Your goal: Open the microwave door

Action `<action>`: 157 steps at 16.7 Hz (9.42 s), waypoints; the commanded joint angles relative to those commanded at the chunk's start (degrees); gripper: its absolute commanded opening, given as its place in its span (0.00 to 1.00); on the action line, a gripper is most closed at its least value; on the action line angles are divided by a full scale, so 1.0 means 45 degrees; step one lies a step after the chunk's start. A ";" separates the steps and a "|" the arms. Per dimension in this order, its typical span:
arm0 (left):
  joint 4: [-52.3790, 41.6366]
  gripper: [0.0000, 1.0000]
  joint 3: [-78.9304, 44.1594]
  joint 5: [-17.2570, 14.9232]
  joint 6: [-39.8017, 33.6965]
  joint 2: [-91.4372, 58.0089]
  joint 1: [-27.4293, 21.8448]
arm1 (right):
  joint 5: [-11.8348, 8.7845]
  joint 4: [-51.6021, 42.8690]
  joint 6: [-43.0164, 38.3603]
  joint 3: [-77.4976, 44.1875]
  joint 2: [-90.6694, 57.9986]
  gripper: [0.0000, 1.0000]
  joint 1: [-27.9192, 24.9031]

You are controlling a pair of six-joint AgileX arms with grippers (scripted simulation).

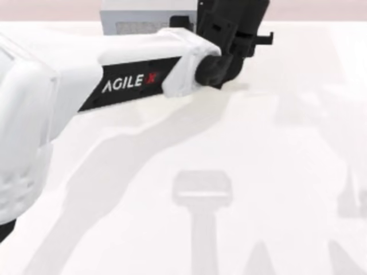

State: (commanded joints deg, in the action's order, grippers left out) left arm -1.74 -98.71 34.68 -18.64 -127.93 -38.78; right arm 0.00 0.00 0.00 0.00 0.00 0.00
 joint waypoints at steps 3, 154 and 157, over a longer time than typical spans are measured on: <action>0.0000 0.00 0.0000 0.0000 0.0000 0.0000 0.0000 | 0.0000 0.0000 0.0000 0.0000 0.0000 1.00 0.0000; -1.0429 0.00 -0.2500 -0.5721 0.0681 0.1300 0.0870 | 0.0000 0.0000 0.0000 0.0000 0.0000 1.00 0.0000; -1.0429 0.00 -0.2500 -0.5721 0.0681 0.1300 0.0870 | 0.0000 0.0000 0.0000 0.0000 0.0000 1.00 0.0000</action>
State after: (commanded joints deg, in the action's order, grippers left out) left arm -48.67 -109.95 8.94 -15.58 -122.08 -34.87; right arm 0.00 0.00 0.00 0.00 0.00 0.00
